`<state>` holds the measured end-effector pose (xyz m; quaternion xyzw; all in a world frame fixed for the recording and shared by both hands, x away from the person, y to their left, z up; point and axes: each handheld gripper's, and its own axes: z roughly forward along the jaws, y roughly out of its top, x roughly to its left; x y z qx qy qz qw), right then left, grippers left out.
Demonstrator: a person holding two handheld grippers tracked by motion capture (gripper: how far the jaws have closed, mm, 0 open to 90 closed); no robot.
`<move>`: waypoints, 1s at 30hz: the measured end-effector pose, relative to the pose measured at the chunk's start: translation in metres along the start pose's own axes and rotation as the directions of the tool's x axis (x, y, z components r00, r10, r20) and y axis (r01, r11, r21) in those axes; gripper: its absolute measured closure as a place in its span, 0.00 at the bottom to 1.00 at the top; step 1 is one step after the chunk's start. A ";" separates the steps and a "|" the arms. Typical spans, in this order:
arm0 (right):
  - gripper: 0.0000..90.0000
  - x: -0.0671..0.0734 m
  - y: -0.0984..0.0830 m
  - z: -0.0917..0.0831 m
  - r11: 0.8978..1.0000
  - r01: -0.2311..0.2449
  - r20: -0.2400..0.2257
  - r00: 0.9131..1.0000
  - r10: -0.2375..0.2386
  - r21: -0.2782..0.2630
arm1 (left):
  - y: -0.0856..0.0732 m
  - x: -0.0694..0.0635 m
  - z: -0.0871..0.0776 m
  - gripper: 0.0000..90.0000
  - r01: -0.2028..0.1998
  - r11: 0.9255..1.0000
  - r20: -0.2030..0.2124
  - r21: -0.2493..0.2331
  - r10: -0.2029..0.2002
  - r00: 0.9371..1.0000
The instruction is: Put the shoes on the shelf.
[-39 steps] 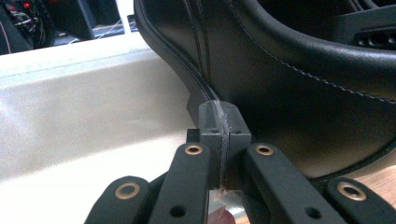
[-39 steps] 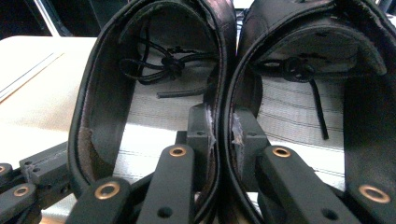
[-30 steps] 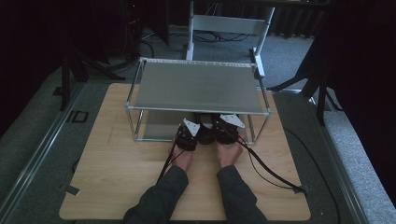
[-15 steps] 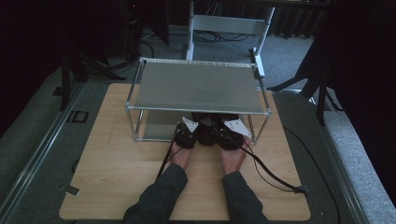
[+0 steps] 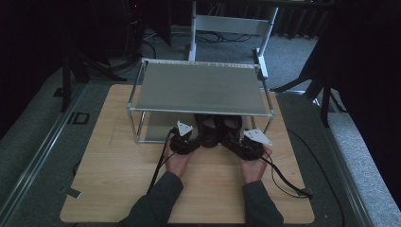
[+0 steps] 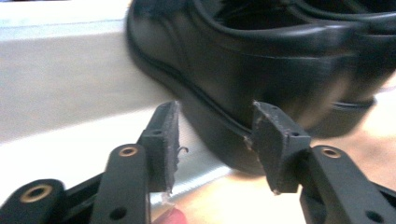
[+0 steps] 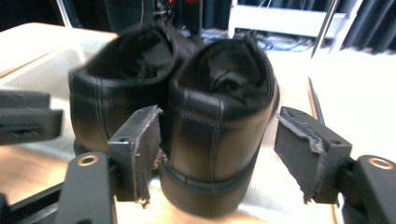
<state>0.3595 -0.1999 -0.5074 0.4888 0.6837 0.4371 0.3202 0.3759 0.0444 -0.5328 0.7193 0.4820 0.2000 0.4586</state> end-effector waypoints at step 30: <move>0.38 -0.013 -0.023 -0.004 0.977 0.053 -0.090 0.995 -0.035 0.208 | -0.014 -0.005 -0.022 0.53 -0.058 0.996 0.034 0.067 0.056 0.998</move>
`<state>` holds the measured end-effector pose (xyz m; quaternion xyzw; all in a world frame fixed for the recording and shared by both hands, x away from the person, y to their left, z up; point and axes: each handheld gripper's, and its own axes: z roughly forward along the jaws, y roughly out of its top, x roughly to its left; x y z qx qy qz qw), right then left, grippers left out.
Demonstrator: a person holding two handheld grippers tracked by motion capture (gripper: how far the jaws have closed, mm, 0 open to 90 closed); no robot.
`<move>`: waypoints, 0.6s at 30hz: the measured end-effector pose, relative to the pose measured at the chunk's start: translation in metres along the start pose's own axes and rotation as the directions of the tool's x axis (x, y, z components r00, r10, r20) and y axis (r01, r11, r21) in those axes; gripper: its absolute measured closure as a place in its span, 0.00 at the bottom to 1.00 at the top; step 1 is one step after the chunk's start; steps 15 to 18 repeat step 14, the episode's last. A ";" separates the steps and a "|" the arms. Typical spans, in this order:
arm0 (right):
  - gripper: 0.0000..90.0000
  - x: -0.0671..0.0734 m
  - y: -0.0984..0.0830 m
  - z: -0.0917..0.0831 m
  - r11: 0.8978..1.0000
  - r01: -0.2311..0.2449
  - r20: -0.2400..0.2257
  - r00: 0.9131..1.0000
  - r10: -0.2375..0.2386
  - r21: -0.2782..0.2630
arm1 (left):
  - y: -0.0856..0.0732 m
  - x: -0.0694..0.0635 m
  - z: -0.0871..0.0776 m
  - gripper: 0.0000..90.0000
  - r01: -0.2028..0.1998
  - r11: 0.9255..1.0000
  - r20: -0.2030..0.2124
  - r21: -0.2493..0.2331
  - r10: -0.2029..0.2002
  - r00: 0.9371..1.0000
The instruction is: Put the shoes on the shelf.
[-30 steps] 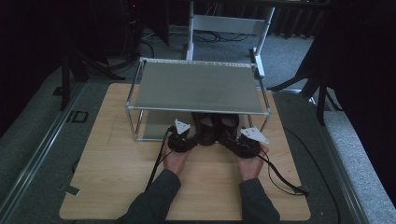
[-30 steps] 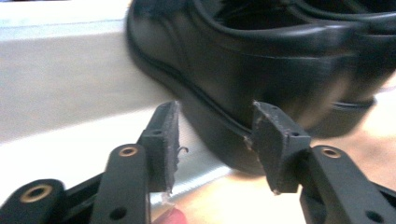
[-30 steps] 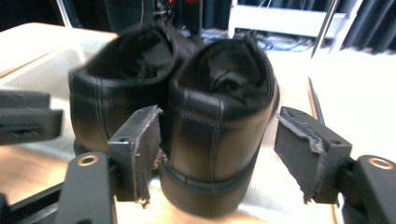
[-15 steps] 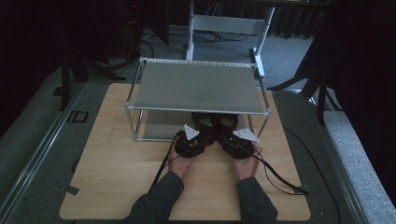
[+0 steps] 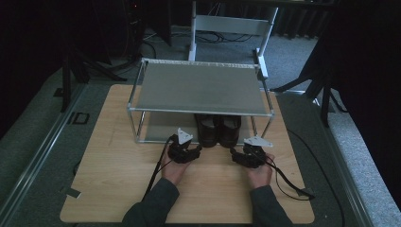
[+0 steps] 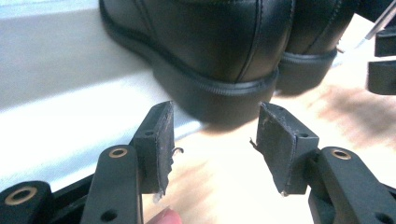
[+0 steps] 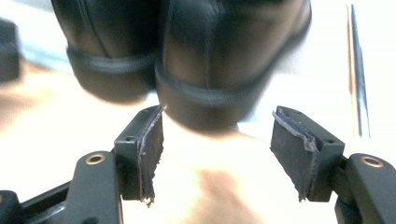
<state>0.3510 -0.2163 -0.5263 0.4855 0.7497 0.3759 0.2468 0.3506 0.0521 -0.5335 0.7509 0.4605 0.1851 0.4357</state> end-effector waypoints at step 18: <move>0.36 -0.027 -0.040 -0.029 0.996 0.021 0.008 1.000 -0.022 0.086 | -0.037 0.015 -0.042 0.51 -0.011 0.997 0.020 0.080 0.009 1.000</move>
